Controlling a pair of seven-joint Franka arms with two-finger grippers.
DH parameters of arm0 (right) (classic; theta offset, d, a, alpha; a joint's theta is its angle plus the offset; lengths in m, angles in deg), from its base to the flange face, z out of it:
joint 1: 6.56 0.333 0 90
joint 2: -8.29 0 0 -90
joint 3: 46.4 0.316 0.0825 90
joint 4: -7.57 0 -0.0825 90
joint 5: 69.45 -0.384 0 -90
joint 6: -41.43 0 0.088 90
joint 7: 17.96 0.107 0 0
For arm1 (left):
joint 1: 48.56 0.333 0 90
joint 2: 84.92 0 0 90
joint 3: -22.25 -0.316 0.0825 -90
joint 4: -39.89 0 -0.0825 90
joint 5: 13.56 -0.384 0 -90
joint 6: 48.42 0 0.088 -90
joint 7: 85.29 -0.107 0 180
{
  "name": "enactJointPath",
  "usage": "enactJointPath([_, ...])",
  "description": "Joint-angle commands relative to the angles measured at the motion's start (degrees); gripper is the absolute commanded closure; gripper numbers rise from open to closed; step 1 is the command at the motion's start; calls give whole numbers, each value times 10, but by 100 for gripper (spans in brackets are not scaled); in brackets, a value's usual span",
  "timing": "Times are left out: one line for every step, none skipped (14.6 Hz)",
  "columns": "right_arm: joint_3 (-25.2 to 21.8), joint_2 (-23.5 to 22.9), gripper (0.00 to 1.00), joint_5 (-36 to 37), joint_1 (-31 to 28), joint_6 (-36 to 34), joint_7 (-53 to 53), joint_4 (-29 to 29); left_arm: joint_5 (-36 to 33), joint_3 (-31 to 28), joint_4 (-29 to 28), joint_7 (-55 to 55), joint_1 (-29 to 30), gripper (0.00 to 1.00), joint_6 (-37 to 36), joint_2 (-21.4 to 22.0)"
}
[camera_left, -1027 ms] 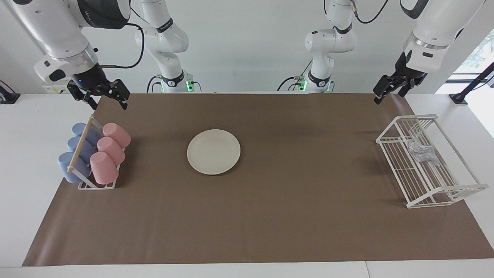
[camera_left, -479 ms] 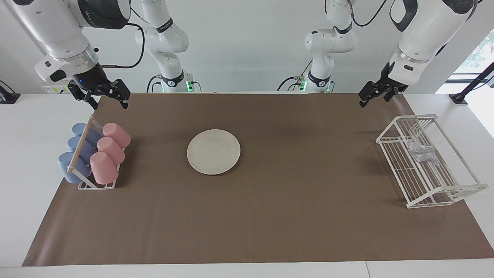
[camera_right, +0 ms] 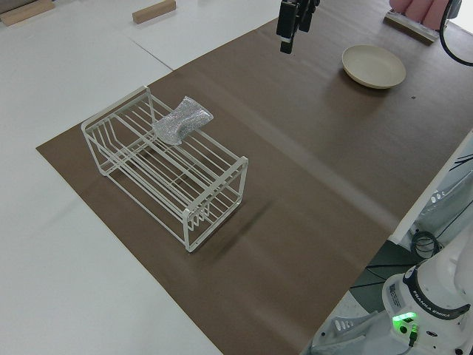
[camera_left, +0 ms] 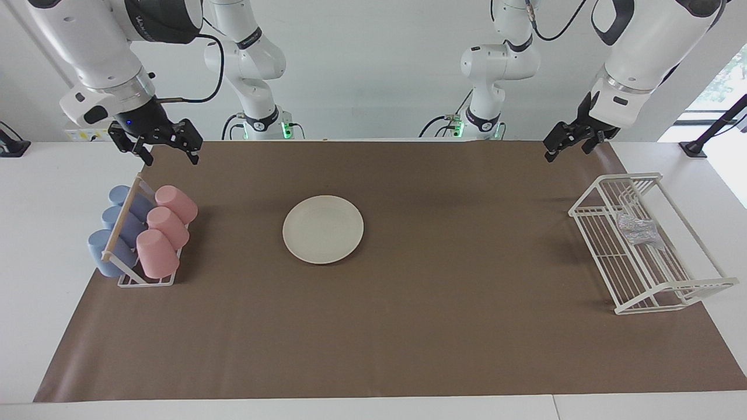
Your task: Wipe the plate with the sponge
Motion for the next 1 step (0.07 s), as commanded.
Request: enactJointPath([2, -3, 0, 2, -1, -1, -6, 5, 1, -3, 13, -6, 0, 0, -12, -5])
